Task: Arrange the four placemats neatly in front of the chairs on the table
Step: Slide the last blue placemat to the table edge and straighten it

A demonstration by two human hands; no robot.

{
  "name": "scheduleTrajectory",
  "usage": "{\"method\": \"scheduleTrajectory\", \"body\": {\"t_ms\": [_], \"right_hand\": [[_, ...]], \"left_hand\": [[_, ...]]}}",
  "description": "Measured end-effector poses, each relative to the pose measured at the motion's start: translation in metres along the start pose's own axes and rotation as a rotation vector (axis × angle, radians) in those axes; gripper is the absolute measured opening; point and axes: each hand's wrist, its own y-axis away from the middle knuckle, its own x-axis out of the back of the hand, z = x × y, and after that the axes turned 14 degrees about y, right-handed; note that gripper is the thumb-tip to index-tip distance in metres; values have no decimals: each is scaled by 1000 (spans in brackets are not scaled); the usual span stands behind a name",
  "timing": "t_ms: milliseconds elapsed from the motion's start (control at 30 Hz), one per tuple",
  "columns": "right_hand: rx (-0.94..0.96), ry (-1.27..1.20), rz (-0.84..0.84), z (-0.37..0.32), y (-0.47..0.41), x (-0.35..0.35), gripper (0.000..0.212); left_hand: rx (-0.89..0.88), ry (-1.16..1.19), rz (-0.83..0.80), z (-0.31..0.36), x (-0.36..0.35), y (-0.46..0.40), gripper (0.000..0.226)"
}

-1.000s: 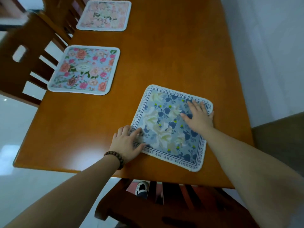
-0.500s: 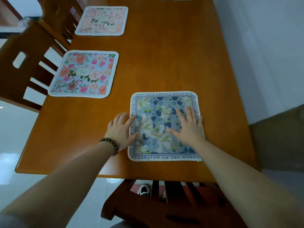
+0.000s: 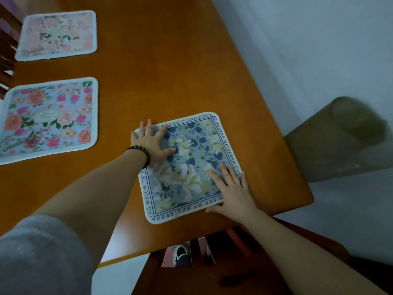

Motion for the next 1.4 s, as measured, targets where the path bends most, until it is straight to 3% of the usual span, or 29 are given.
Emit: {"method": "scheduleTrajectory", "body": {"t_ms": [233, 567, 733, 833, 933, 1100, 1400], "right_hand": [[-17, -61, 42, 19, 6, 8, 99], [-65, 9, 66, 66, -27, 28, 68], [-112, 4, 167, 77, -49, 44, 52], [-172, -90, 159, 76, -54, 55, 58], [-220, -182, 125, 71, -49, 57, 70], [-245, -266, 16, 54, -24, 34, 85], [-198, -293, -53, 65, -10, 21, 94]], "left_hand": [[-2, -8, 103, -8, -8, 5, 90], [109, 127, 138, -31, -44, 94, 85], [-27, 140, 249, -41, -67, 147, 75], [-63, 117, 282, -40, -78, 166, 74], [48, 195, 333, -33, -77, 165, 82], [187, 322, 141, -10, -73, 141, 95], [119, 291, 15, 30, -85, 154, 118]]}}
